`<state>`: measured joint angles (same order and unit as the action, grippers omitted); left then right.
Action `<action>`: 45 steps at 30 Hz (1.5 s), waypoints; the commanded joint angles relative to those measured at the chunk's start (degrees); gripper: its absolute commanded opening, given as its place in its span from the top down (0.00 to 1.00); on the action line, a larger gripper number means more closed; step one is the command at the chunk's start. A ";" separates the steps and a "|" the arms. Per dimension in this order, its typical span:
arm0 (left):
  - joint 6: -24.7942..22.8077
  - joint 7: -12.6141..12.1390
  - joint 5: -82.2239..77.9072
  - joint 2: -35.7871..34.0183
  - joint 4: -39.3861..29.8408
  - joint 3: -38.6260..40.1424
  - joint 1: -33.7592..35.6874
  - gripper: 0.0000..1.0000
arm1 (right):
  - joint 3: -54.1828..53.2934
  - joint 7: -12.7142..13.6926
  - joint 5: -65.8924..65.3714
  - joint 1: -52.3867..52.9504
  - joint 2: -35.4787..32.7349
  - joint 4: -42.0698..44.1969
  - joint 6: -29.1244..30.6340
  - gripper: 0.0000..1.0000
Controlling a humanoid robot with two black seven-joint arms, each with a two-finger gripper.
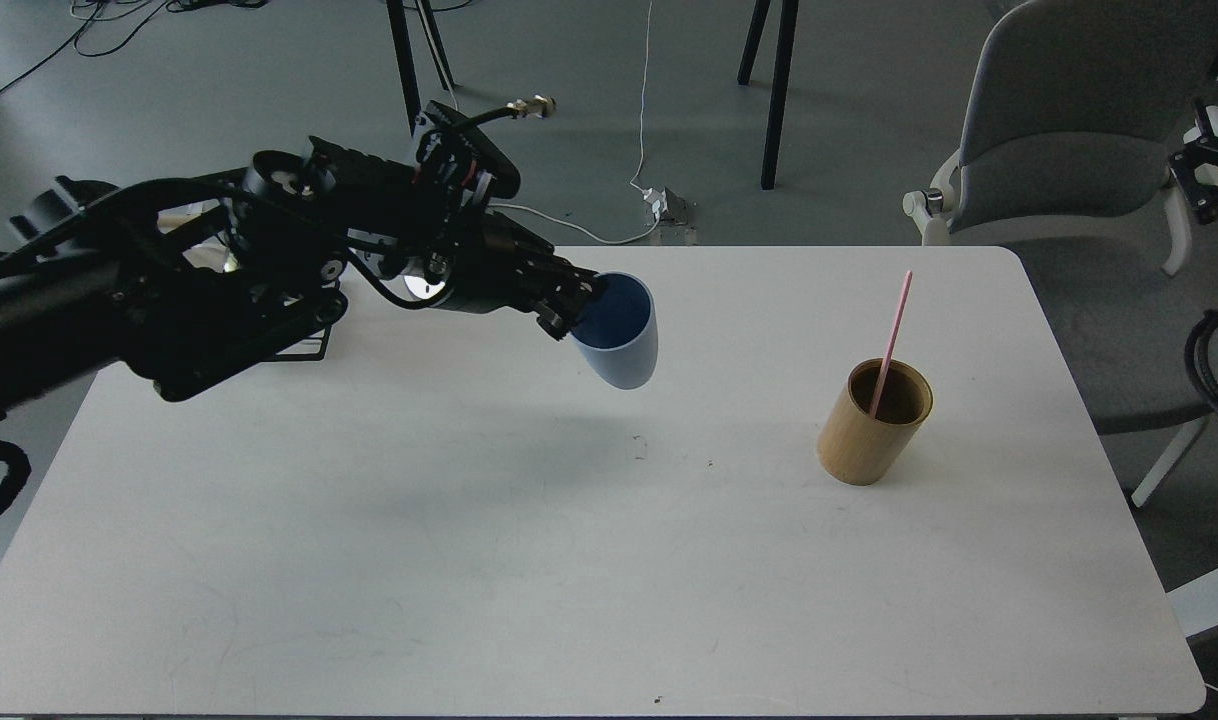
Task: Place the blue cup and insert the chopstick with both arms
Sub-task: 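Carry the blue cup toward the tan cup and set it down, then release the blue cup and retract the left arm to rest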
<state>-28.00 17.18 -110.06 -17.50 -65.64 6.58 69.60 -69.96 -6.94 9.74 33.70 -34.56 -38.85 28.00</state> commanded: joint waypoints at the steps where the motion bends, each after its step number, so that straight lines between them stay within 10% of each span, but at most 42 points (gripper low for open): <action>1: 0.00 -0.13 -0.86 7.47 1.65 -4.90 -0.07 0.99 | 0.00 -0.45 0.37 -1.27 -0.60 0.00 0.00 0.01; 38: 0.00 0.04 -0.33 12.14 12.56 -7.11 -3.94 0.85 | 0.00 -0.45 0.45 -2.86 -1.13 -0.79 0.00 0.01; 45: 0.00 0.31 5.71 11.00 11.77 -1.94 -2.63 0.46 | 0.35 -0.36 0.45 -2.94 -1.39 -0.97 0.00 0.01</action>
<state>-28.00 17.50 -109.08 -5.78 -53.68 0.98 66.34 -69.83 -7.38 10.20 30.82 -35.69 -39.65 28.00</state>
